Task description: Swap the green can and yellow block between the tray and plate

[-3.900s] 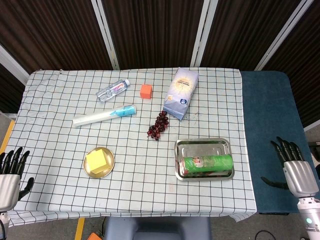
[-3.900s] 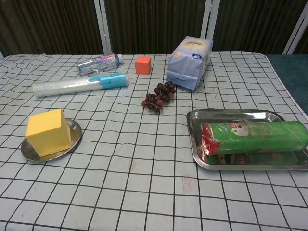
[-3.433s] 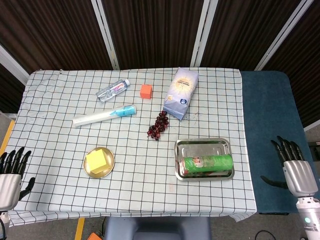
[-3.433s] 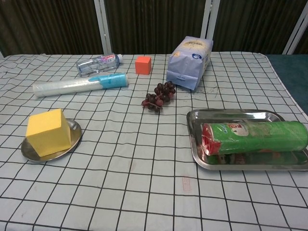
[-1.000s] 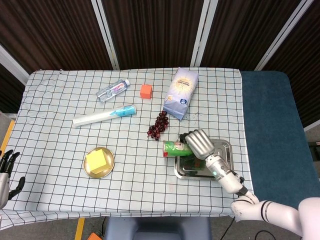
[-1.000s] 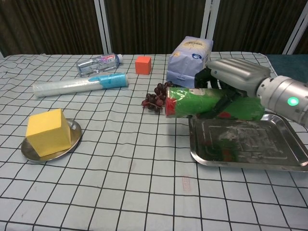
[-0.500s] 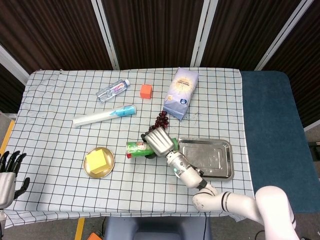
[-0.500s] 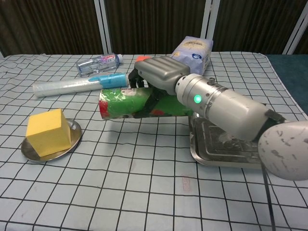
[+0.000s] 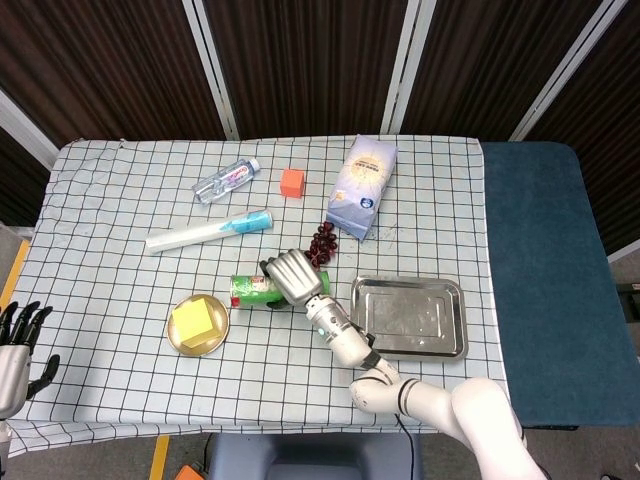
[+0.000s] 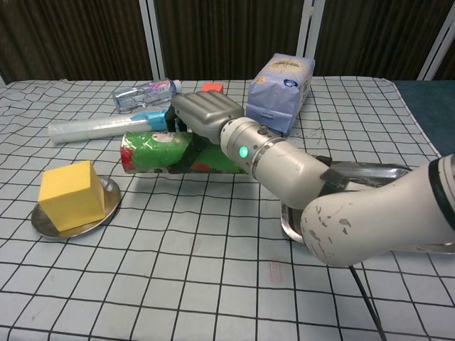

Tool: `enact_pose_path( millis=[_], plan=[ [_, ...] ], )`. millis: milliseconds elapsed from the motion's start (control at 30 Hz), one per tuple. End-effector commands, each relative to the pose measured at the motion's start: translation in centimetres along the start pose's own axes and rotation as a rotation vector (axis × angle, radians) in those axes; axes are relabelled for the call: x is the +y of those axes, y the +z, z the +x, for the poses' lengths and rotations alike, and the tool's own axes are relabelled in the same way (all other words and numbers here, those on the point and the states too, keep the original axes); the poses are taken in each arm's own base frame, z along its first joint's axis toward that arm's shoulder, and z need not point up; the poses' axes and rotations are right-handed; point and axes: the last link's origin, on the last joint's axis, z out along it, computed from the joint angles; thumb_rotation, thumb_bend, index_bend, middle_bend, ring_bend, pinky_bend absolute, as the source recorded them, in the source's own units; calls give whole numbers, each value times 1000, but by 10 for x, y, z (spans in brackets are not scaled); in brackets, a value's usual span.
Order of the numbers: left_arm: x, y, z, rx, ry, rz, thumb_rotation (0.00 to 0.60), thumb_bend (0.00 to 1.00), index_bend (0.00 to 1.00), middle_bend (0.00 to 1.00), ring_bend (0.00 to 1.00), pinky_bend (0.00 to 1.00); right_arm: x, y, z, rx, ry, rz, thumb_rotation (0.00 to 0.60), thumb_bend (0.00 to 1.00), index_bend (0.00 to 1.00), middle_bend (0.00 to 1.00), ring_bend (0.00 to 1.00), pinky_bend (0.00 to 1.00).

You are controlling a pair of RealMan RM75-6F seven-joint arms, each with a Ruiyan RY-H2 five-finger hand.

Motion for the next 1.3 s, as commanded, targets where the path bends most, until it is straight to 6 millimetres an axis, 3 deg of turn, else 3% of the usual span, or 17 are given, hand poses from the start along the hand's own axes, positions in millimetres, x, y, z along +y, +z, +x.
enact_pose_path(
  millis=[33, 200, 367, 500, 667, 767, 1033, 1200, 1300],
  plan=[
    [-2, 0, 2, 6, -8, 6, 600, 373, 155, 130, 62, 71, -2, 1, -10, -42, 4, 19, 600, 63, 644, 563, 493, 535],
    [-2, 0, 2, 6, -6, 6, 600, 373, 155, 131, 63, 71, 0, 0, -11, -61, 11, 39, 600, 64, 452, 337, 197, 262],
    [-1, 0, 1, 2, -3, 1, 600, 373, 155, 131, 63, 71, 3, -5, -8, -57, 0, 50, 600, 63, 291, 147, 31, 115],
    [0, 0, 0, -1, -2, -1, 600, 373, 155, 131, 63, 72, 7, -12, 0, -41, -7, 62, 600, 63, 118, 10, 0, 24],
    [0, 0, 0, 0, -2, -5, 600, 373, 155, 130, 63, 71, 22, -36, 23, 8, -30, 77, 600, 62, 4, 0, 0, 0],
    [1, 0, 0, 1, -3, -9, 600, 373, 155, 131, 63, 71, 41, -68, 40, 35, -72, 44, 600, 63, 0, 0, 0, 0],
    [8, -1, -7, -28, 23, -17, 600, 374, 98, 121, 63, 71, 109, -189, 86, 22, -192, -145, 600, 62, 0, 0, 0, 0],
    [19, 0, -12, -52, 47, -53, 600, 372, 78, 104, 62, 69, 160, -266, 99, 4, -213, -246, 600, 63, 0, 0, 0, 0],
    [25, 1, -15, -57, 54, -72, 600, 373, 78, 104, 63, 68, 177, -299, 101, 25, -233, -277, 600, 63, 0, 0, 0, 0]
  ],
)
